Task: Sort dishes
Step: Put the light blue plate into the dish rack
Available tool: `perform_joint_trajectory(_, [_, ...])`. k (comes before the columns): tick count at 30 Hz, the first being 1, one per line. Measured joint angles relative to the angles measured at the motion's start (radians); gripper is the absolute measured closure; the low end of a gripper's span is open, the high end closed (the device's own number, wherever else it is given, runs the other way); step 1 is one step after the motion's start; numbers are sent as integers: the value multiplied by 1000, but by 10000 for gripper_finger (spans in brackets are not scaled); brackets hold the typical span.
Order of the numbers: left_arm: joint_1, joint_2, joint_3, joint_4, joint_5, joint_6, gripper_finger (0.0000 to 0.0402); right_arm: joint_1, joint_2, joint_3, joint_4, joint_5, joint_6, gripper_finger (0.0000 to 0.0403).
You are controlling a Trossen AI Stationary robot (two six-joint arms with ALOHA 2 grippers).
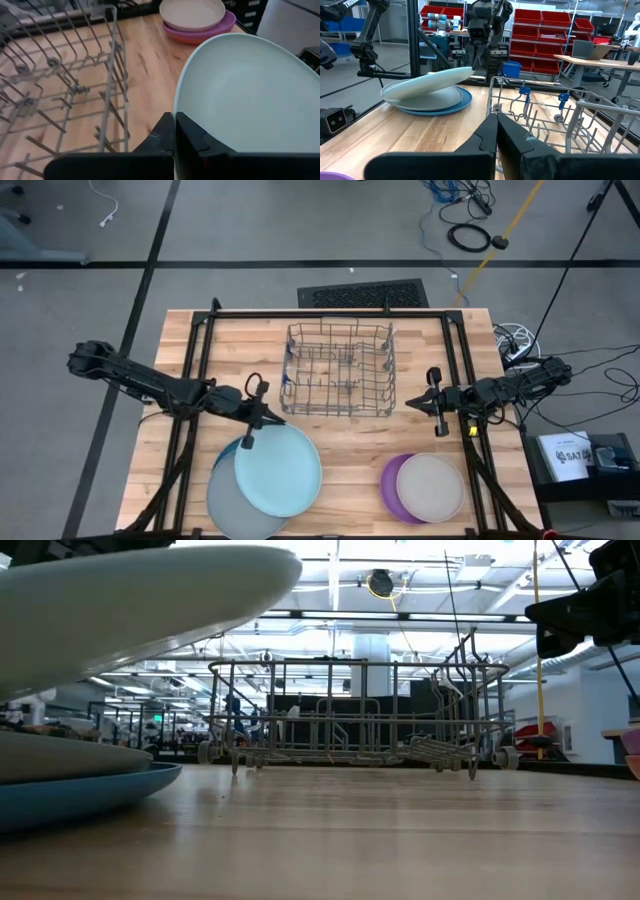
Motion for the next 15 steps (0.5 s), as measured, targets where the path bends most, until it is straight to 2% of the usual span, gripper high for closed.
perform_joint_trajectory(5, [-1,-47,0,3,-3,23,402,0,0,-1,31,1,-19,399])
perform_joint_trajectory(9, [-11,-94,0,6,-3,42,401,0,0,-1,37,56,-22,399])
perform_joint_trajectory(15, [-15,-169,0,7,-2,80,402,0,0,-1,47,49,-19,399])
